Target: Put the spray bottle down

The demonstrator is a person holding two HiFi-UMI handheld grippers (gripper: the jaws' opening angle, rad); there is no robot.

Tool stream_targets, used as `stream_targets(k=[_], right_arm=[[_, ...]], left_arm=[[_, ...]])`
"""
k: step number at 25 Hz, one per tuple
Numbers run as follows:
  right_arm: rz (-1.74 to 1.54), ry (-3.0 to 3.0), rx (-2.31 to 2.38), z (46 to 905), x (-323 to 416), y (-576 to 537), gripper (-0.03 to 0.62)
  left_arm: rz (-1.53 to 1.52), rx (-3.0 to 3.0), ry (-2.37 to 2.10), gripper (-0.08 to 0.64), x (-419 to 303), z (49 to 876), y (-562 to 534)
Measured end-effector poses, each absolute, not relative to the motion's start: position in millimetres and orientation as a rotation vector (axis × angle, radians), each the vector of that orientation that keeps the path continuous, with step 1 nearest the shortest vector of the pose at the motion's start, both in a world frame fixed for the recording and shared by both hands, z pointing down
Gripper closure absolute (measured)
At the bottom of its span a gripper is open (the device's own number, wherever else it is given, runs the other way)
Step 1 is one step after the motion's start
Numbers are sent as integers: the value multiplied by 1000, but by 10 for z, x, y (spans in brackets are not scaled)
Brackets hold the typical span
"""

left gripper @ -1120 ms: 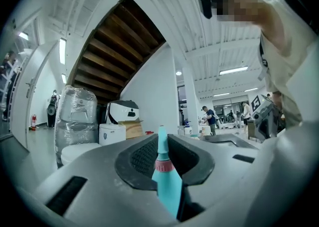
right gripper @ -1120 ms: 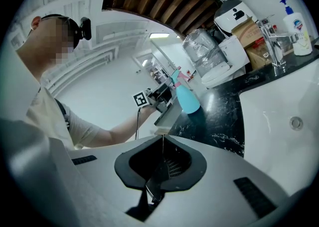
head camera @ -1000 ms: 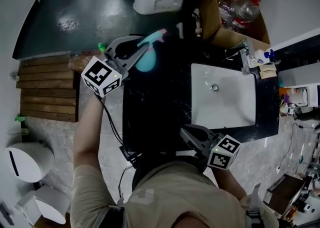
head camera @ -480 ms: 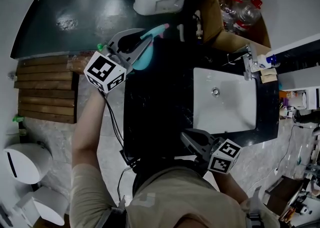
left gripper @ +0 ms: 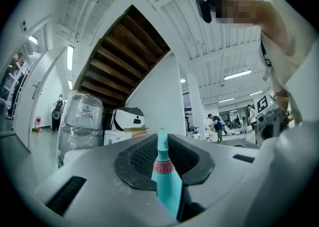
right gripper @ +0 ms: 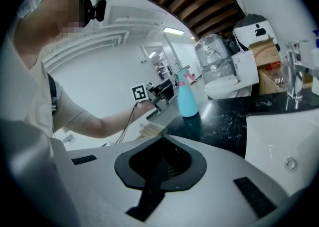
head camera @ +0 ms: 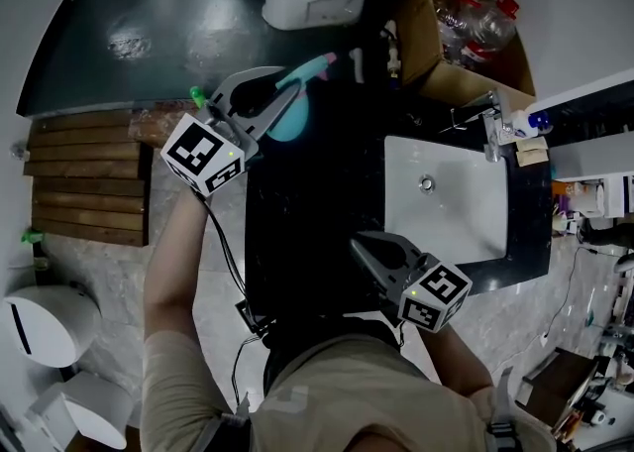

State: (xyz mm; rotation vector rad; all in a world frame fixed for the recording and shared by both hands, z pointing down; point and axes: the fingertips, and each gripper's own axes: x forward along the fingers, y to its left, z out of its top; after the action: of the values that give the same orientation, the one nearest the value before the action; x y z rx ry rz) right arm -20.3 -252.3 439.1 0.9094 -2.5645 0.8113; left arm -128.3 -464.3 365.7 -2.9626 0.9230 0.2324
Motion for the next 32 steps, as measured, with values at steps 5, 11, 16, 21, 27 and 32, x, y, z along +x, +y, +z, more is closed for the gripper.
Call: stream_targets(k=[5, 11, 16, 21, 27, 32], right_arm=[[587, -2566, 851, 4453, -520, -2890, 571], [523, -2611, 787, 4376, -811, -3030, 571], [582, -2612, 792, 4360, -747, -2983, 571], [627, -2613, 821, 4337, -632, -2985, 571], [660, -2614, 841, 4330, -528, -2938, 571], [685, -2605, 853, 4356, -451, -2890, 571]], left_arm=[[178, -3005, 871, 495, -1379, 3758, -4495], [74, -3021, 892, 495, -1411, 3962, -4456], [-7, -3069, 933, 435, -1450, 4168, -4459], [-107, -3113, 972, 358, -1452, 4427, -4376], [-295, -3047, 1069, 357, -1465, 4740, -4366], [-309, -3020, 1084, 357, -1473, 4789, -4406]])
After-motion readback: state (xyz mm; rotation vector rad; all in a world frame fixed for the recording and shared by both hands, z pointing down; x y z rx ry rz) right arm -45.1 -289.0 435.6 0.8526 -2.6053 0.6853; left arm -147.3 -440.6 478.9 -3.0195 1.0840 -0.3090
